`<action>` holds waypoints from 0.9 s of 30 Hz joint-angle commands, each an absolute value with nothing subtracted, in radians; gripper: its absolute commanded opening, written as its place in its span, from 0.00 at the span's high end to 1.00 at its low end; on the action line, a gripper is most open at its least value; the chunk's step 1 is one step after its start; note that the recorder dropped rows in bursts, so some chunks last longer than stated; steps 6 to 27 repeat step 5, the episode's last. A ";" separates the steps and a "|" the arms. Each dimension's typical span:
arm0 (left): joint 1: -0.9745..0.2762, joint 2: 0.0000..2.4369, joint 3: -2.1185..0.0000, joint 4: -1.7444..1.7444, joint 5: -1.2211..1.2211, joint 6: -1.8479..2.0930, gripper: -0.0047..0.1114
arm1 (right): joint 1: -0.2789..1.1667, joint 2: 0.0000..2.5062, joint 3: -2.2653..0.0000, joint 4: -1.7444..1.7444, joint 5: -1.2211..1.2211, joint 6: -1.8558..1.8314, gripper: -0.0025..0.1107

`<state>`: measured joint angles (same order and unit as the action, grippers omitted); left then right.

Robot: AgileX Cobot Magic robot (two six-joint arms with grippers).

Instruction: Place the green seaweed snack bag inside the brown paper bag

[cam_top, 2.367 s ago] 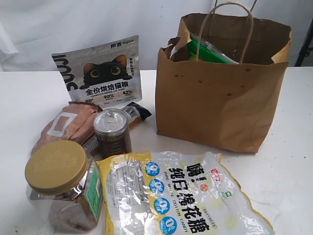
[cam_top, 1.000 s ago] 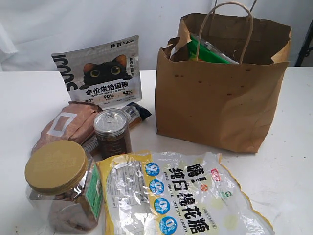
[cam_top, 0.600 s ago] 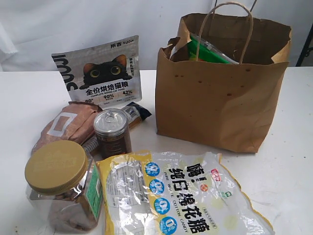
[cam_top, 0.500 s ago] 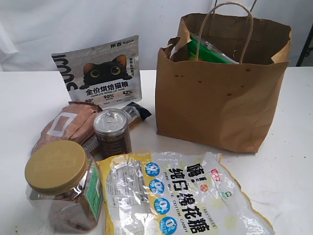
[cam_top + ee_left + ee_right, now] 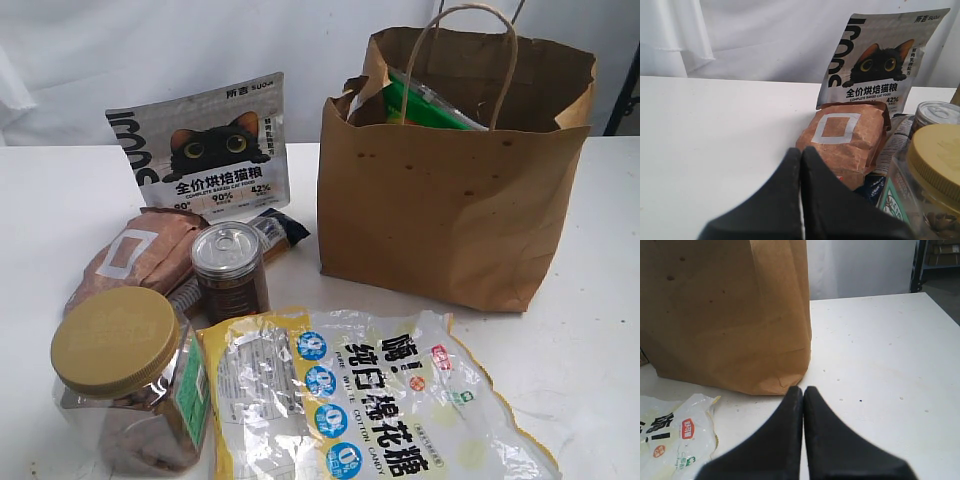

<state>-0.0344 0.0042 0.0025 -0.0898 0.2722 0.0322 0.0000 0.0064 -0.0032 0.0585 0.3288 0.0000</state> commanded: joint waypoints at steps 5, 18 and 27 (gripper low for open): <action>-0.038 0.000 0.000 -0.087 0.266 0.033 0.96 | 0.000 0.000 0.000 0.060 0.331 -0.007 0.98; -0.038 0.000 0.000 -0.087 0.266 0.033 0.96 | 0.000 0.000 0.000 0.060 0.331 -0.007 0.98; -0.038 0.000 0.000 -0.087 0.266 0.033 0.96 | 0.000 0.000 0.000 0.060 0.331 -0.007 0.98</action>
